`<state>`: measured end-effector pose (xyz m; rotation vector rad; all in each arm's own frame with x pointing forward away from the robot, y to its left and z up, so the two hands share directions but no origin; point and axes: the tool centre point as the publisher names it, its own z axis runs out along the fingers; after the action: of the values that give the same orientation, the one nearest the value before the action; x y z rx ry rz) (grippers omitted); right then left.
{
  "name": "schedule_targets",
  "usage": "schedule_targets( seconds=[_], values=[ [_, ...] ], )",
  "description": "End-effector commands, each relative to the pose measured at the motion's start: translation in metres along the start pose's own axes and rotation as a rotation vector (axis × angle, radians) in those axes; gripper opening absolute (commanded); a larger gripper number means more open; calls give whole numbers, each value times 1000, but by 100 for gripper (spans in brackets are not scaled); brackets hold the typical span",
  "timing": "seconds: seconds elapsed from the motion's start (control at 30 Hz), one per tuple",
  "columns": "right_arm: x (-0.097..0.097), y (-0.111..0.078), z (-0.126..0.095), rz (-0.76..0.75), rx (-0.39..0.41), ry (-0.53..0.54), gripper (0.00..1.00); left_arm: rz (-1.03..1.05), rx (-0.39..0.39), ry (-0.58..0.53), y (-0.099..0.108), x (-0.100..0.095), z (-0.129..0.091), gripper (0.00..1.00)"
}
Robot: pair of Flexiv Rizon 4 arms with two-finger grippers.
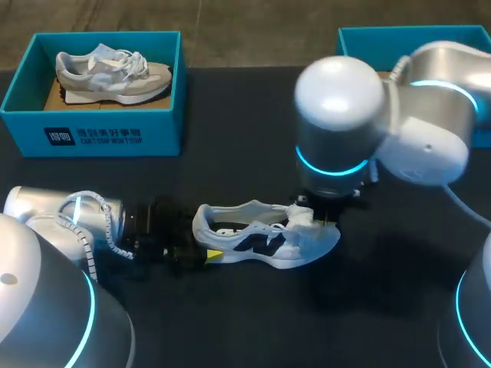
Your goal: Take the shoe out of the shoebox, open the shoe tongue, remove and reinsert the insole, then place the shoe into the shoebox
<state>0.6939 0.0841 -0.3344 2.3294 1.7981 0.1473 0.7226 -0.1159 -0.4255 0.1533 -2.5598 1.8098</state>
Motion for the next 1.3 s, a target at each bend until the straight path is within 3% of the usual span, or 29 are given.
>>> schedule_targets(
  seconds=[0.03,0.33,0.63,0.67,0.7,0.73,0.87,0.9,0.97,1.3],
  values=[
    [0,-6,12,171,2,97,0,0,-5,0,4,-4,0,0],
    [6,-1,35,135,57,67,0,0,-5,0,4,-4,0,0],
    [8,2,49,121,54,67,0,0,-5,0,4,-4,0,0],
    [8,2,50,120,54,68,10,0,-5,0,4,-4,0,0],
    [8,3,50,119,53,69,33,0,-5,0,4,-4,0,0],
    [8,3,51,117,53,69,42,0,-5,0,4,-4,0,0],
    [10,2,48,115,49,69,45,0,-5,0,4,-4,0,0],
    [10,2,48,115,47,69,70,0,-5,0,4,-4,0,0],
    [10,0,43,116,43,68,100,0,-5,0,4,-4,0,0],
    [14,3,14,33,-4,28,100,0,-5,0,4,-4,0,0]
  ],
)
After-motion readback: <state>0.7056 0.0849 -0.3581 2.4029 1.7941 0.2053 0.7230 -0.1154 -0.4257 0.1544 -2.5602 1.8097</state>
